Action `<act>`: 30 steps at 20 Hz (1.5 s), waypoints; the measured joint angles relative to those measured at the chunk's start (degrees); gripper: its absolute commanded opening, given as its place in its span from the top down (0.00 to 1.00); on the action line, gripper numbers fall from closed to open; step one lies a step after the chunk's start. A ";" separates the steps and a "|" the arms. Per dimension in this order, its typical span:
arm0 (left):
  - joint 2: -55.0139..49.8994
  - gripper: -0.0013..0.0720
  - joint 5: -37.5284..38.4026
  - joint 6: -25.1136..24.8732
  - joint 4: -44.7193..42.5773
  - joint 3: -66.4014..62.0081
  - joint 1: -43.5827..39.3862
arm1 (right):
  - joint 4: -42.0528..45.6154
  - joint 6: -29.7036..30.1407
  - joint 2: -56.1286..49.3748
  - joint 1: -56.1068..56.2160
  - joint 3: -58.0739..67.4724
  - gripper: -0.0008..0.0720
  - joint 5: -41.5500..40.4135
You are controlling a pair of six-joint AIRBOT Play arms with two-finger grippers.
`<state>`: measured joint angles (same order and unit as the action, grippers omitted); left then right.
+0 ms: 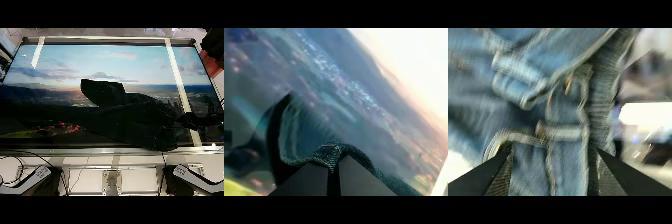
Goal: Fold the clothes and pants, and hang the long-sleeved shirts on hangers.
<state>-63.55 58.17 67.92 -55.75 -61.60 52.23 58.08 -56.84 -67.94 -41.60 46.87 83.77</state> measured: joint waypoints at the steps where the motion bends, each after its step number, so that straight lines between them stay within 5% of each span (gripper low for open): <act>1: 0.09 0.95 0.15 0.00 -0.37 0.00 0.26 | 1.31 -0.31 -0.07 0.00 -0.13 0.23 2.58; 4: -0.11 0.95 0.37 -0.31 -0.85 0.00 0.63 | 5.75 -2.49 -0.07 -0.04 -1.38 0.36 8.26; 17: -2.80 0.95 3.34 -1.33 -1.27 0.00 0.85 | 10.47 -5.33 0.00 8.07 -13.49 0.38 8.98; 25: -2.95 0.95 4.68 -1.51 -1.44 0.00 0.85 | 20.57 -7.34 0.00 8.98 0.31 0.38 13.90; 30: -2.97 0.95 5.55 -1.53 -2.49 0.00 0.85 | 21.29 -8.35 -0.04 9.09 -0.07 0.38 9.53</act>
<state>-66.52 63.72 66.39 -58.24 -61.60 53.08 79.37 -65.19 -67.99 -32.51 46.81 93.30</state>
